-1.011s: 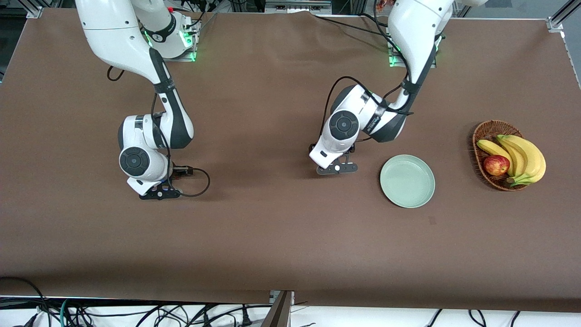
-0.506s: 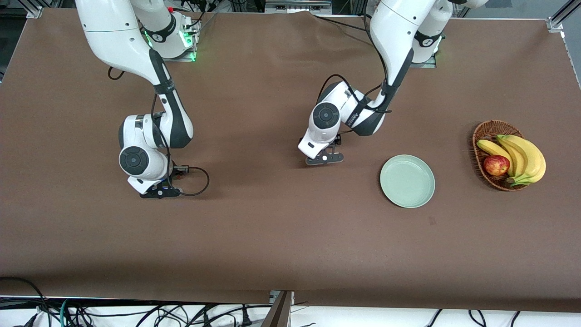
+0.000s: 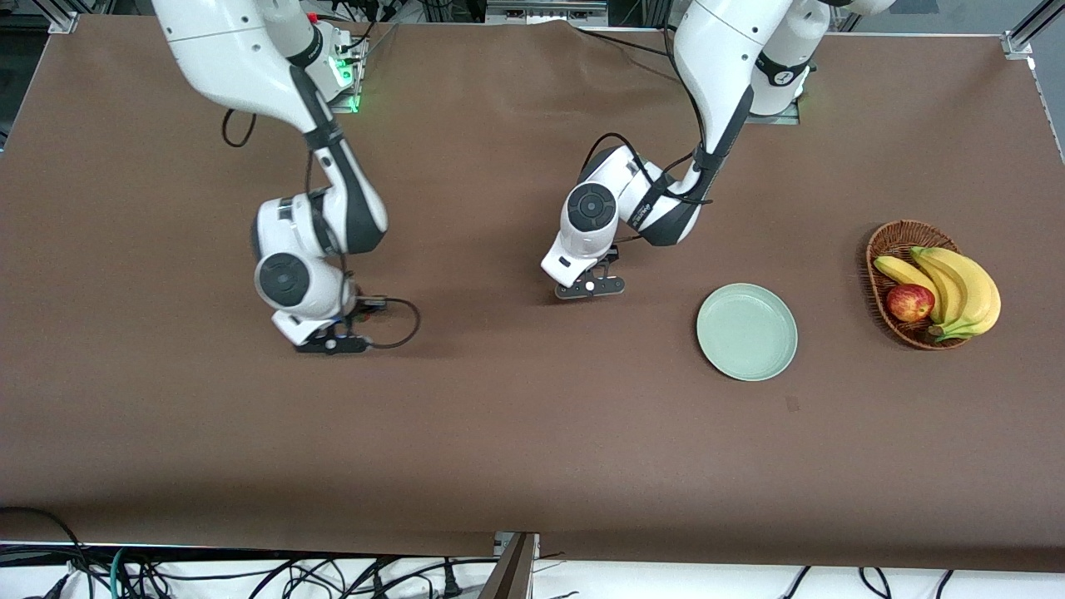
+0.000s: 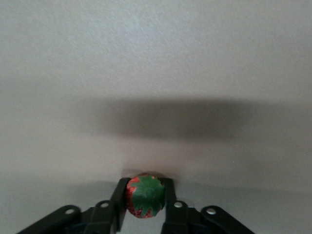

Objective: Collect all strawberries into plate
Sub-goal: 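Grasp the strawberry with the left gripper while the right gripper grasps another, then drop the strawberry on the plate with the left gripper while the right gripper sets another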

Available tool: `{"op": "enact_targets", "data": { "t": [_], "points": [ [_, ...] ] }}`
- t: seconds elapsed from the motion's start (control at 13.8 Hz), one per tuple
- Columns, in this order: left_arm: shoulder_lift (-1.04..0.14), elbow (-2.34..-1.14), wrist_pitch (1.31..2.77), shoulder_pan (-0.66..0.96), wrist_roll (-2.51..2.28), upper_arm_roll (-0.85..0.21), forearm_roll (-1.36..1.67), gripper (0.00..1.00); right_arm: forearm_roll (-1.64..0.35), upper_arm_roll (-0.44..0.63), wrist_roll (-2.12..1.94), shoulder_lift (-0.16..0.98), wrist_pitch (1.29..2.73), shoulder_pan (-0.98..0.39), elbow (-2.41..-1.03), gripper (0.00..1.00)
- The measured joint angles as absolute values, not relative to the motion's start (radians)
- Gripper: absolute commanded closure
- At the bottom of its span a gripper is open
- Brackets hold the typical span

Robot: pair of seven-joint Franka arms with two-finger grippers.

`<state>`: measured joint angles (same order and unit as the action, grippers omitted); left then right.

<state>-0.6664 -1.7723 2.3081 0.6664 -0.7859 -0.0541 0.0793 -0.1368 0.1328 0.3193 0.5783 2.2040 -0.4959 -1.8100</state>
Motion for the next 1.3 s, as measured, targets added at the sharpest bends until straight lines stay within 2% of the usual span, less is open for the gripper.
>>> {"op": "enact_targets", "data": {
  "t": [0.29, 0.58, 1.01, 1.16, 1.23, 1.3],
  "points": [
    [-0.604, -1.743, 2.164, 0.628, -0.711, 0.010, 0.078, 0.97, -0.137, 0.033, 0.577, 0.573, 2.208, -0.528, -1.790, 0.96],
    [-0.516, -1.716, 2.018, 0.450, -0.429, 0.023, 0.077, 0.95, -0.157, 0.010, 0.817, 0.591, 2.237, -0.616, -1.732, 0.95],
    [-0.527, -1.703, 1.989, 0.244, -0.012, 0.025, 0.076, 0.94, -0.219, -0.005, 1.001, 0.763, 2.450, -0.811, -1.566, 0.93],
    [-0.549, -1.703, 1.991, 0.219, 0.066, 0.025, 0.066, 0.93, -0.220, -0.005, 1.049, 0.821, 2.501, -0.844, -1.509, 0.82],
    [-0.562, -1.703, 2.000, 0.211, 0.095, 0.024, 0.056, 0.86, -0.220, -0.005, 1.079, 0.844, 2.511, -0.853, -1.479, 0.71],
    [-0.573, -1.703, 2.013, 0.206, 0.112, 0.024, 0.050, 0.43, -0.220, -0.005, 1.102, 0.865, 2.513, -0.860, -1.451, 0.24]
  ]
}}
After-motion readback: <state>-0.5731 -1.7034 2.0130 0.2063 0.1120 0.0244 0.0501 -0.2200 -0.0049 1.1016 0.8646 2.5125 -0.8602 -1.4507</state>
